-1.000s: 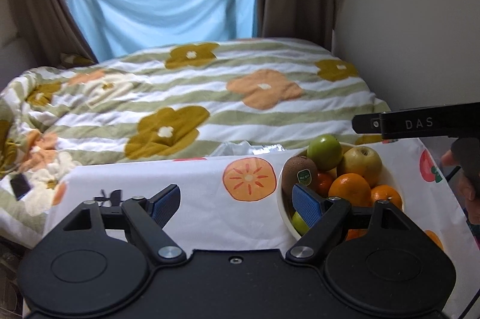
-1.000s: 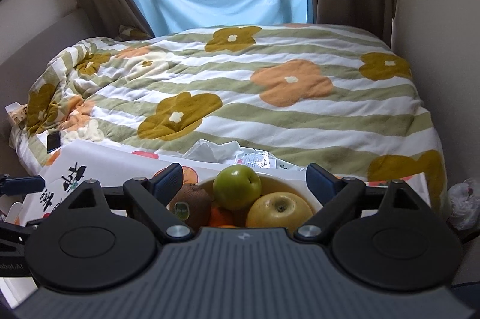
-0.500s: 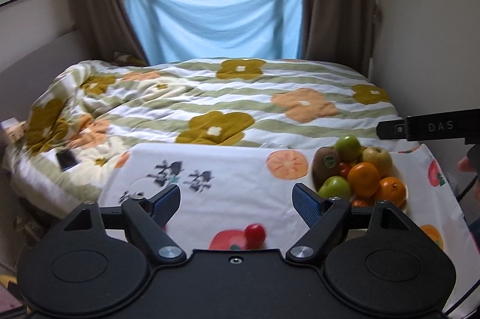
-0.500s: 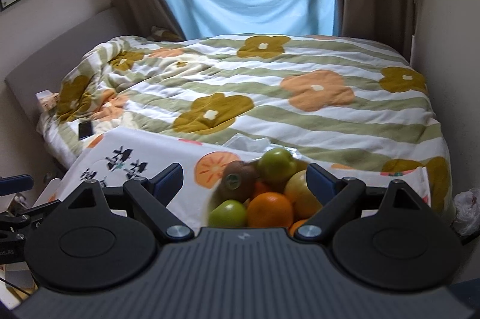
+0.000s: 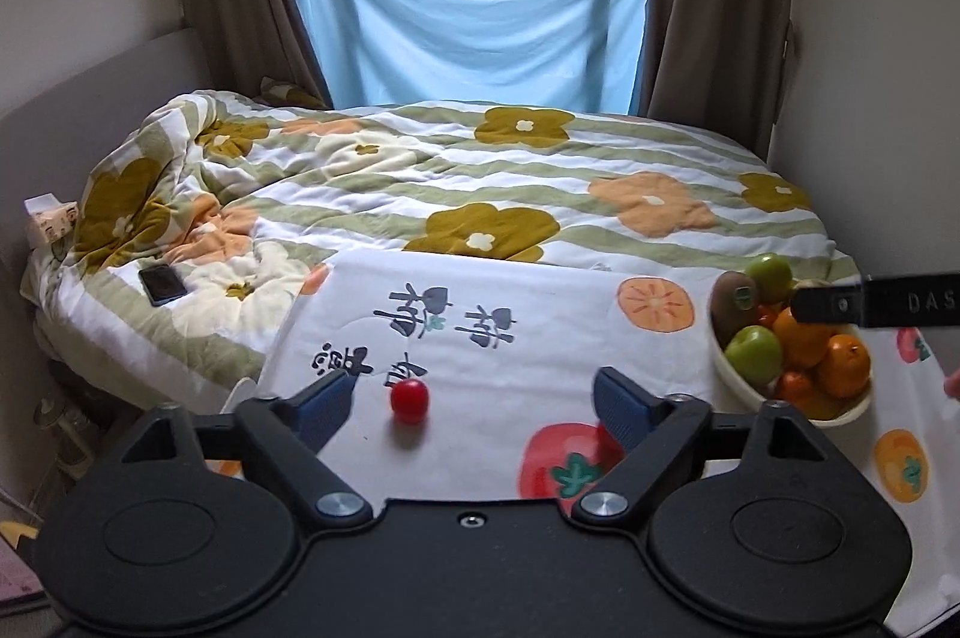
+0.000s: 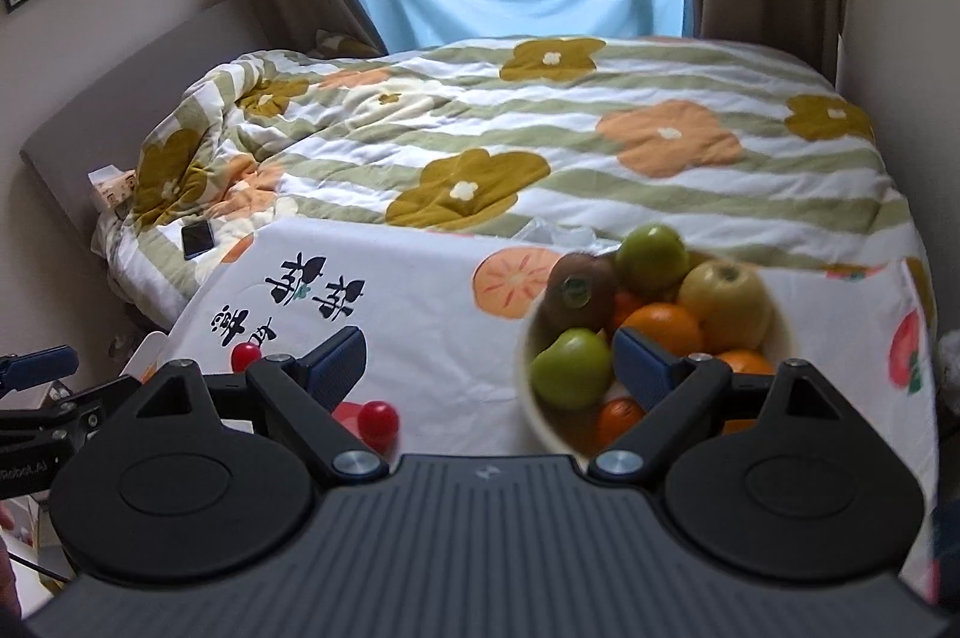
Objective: Organize fruits
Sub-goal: 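Withdraw both tools from the bowl toward the two red tomatoes, then grasp a red tomato with the left tool while the right tool grasps the other tomato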
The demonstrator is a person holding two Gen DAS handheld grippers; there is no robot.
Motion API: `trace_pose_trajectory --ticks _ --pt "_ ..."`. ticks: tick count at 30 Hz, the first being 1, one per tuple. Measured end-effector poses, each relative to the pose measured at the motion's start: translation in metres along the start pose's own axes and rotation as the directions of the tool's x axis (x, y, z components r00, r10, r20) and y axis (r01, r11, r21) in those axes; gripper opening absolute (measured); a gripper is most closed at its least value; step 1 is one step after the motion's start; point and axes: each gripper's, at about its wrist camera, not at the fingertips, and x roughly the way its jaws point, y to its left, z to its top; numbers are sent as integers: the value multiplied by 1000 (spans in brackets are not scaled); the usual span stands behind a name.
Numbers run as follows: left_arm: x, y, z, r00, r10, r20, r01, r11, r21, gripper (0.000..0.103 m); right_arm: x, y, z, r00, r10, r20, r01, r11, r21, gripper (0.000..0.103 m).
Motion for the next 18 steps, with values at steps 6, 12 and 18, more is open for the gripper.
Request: trace_pose_trajectory --ticks 6,12,18 --pt "32 24 -2 1000 -16 22 15 999 28 99 25 22 -23 998 -53 -31 54 998 38 103" --pt "83 45 -6 1000 1 -15 -1 999 40 99 51 45 -50 992 -99 -75 99 995 2 103" --pt "125 52 -16 997 -2 -83 7 998 58 94 76 67 -67 988 -127 -84 123 991 -47 103"
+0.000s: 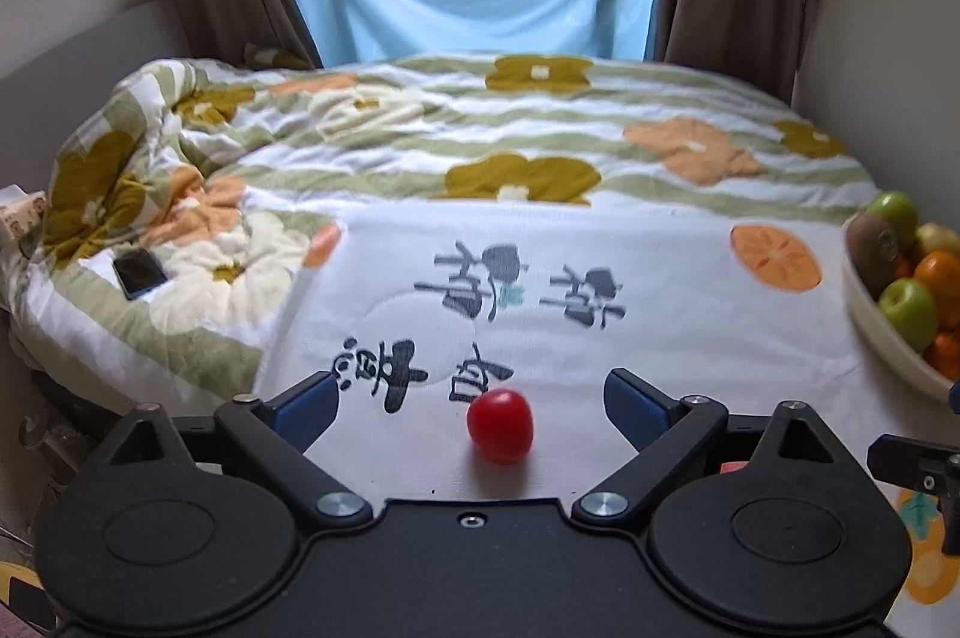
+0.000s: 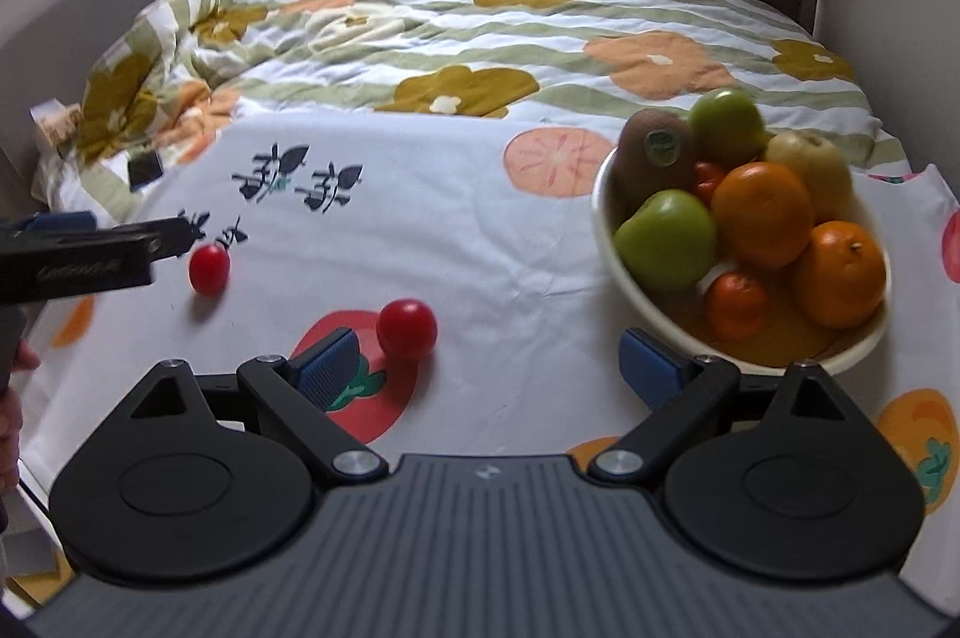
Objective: Organize fruits
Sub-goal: 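Grasp a red tomato with the left tool while the right tool grasps the other tomato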
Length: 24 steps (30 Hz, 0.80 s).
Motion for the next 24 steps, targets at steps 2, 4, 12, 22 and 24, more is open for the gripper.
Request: trace_pose_trajectory --ticks 2,4,12,22,24 --pt "11 0 -2 1000 -9 -28 9 1000 8 91 7 5 -2 1000 -5 -2 5 1000 0 103" --pt "21 -1 -5 998 -9 -54 10 1000 18 85 13 8 -3 1000 -4 -4 4 1000 5 103" --pt "37 1 -8 993 -62 -97 63 998 13 57 31 18 -5 1000 -3 -25 3 1000 0 90" --pt "38 2 -6 988 -84 -129 84 996 -3 34 43 27 -2 999 14 -49 -16 999 -37 68" --pt "38 2 -6 988 -83 -130 83 997 -3 34 46 27 -1 999 16 -49 -18 999 -41 66"
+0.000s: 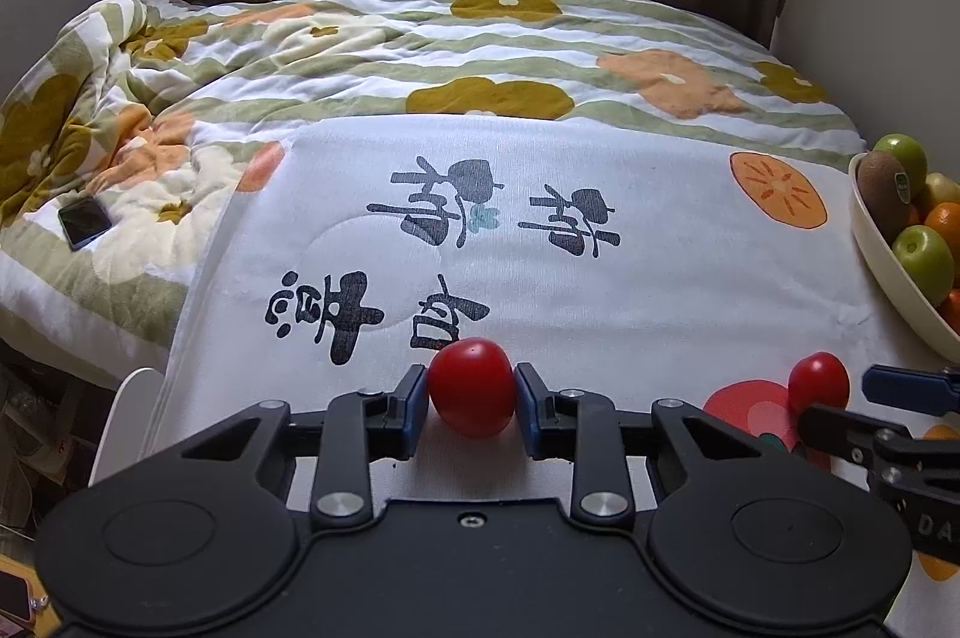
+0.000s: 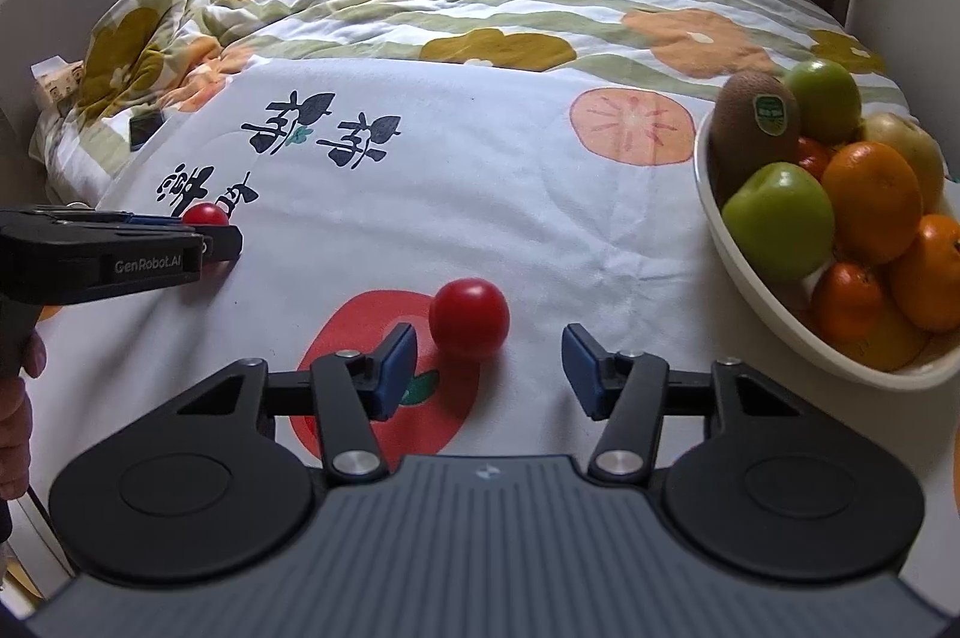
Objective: Organize fruits
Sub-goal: 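Grasp a red tomato with the left tool while the right tool grasps the other tomato, then carry both red tomatoes into the duck bowl and open both tools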
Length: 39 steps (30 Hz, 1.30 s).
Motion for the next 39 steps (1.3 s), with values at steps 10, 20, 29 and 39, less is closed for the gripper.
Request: trace_pose_trajectory --ticks 10,20,29,39 --pt "-11 -2 4 1000 2 11 -2 1000 -5 34 6 2 6 999 38 -21 -38 999 -26 45" --pt "-37 -14 15 999 12 48 -12 1000 -2 34 -21 -11 15 998 55 14 -55 998 10 44" --pt "-74 -45 29 995 4 104 -7 1000 27 34 -66 -44 24 997 38 71 -42 998 55 44" --pt "-102 -105 46 987 -66 150 56 996 70 34 -105 -106 22 994 -40 103 28 993 112 44"
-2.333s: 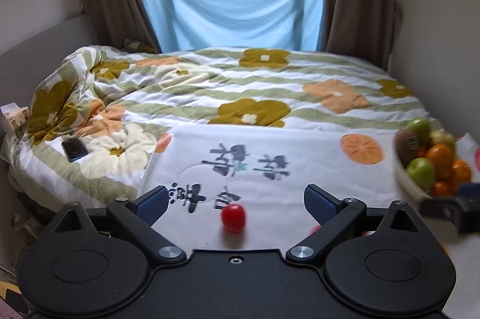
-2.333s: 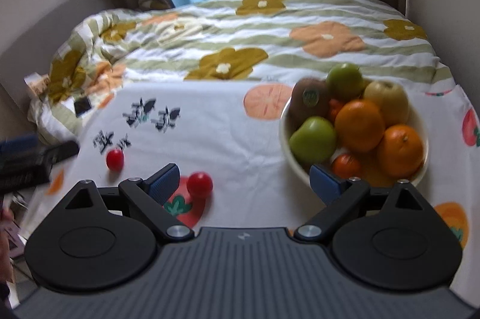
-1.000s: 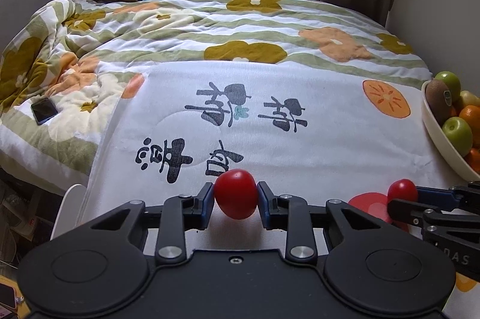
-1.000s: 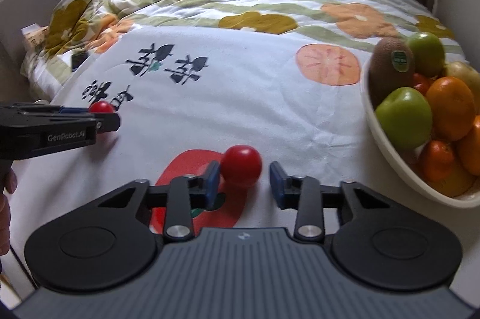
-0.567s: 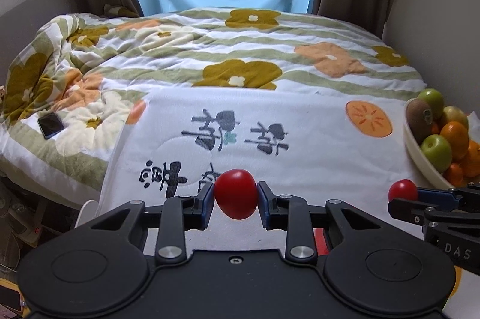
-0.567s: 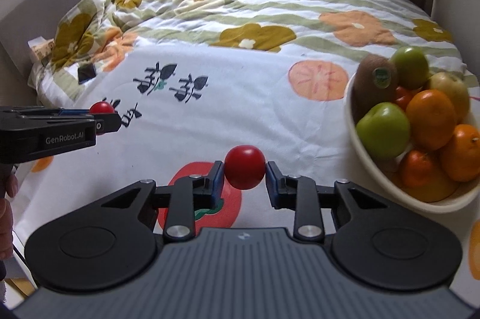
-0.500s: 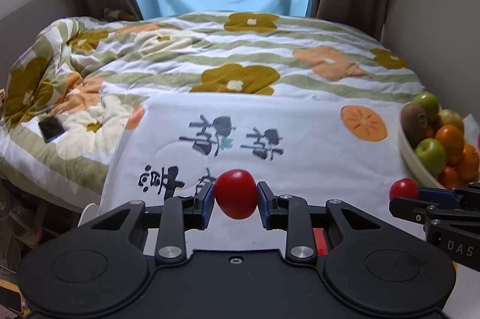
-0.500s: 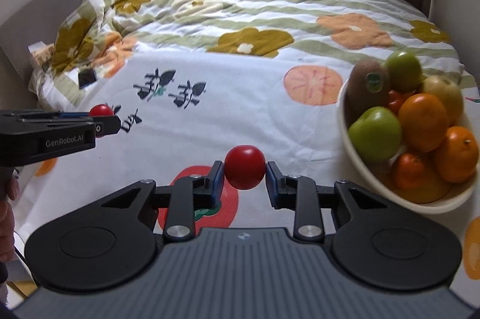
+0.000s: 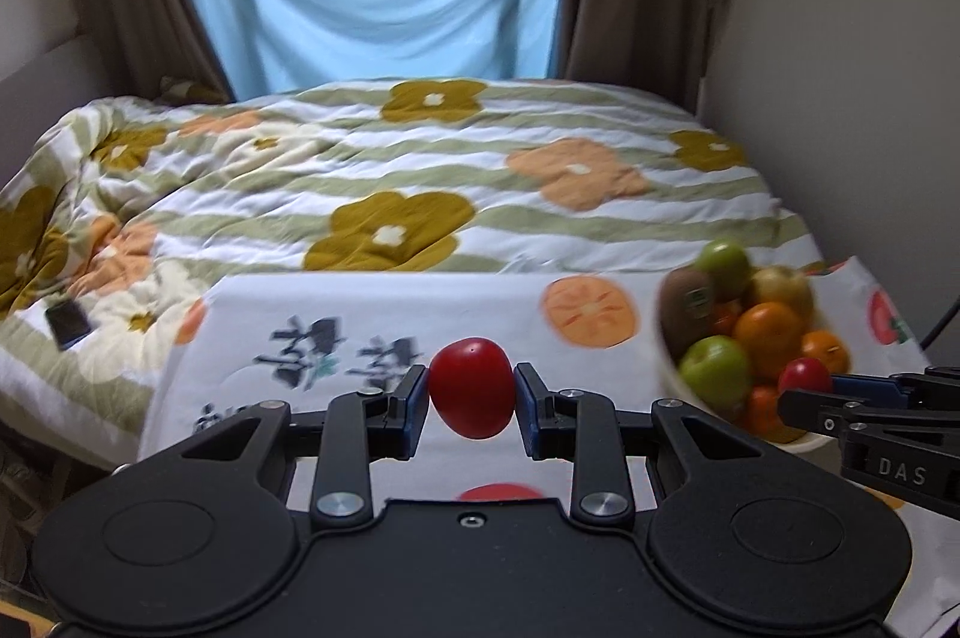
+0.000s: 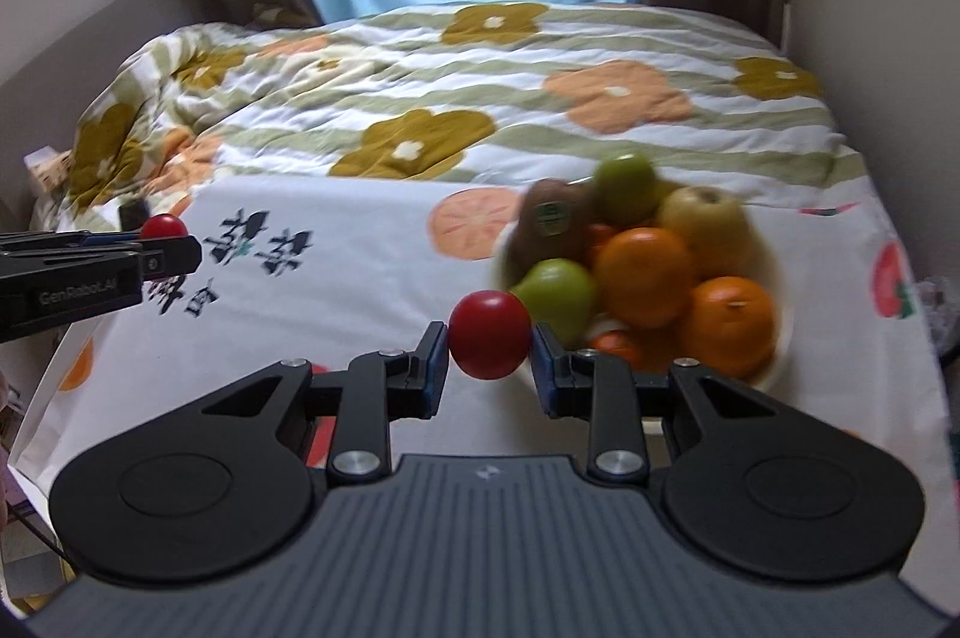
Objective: Organize fruits
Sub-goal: 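Carry both red tomatoes into the duck bowl and open both tools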
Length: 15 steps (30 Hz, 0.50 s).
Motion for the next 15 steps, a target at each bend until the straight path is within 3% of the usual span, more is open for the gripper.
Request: trace_pose_trajectory --ticks 10,15 --pt "-2 -70 15 997 -76 10 75 996 45 34 -21 -59 7 999 -28 31 27 999 26 44" --pt "12 -102 15 993 -113 -25 114 992 59 34 -21 -92 8 998 -44 32 43 998 42 44"
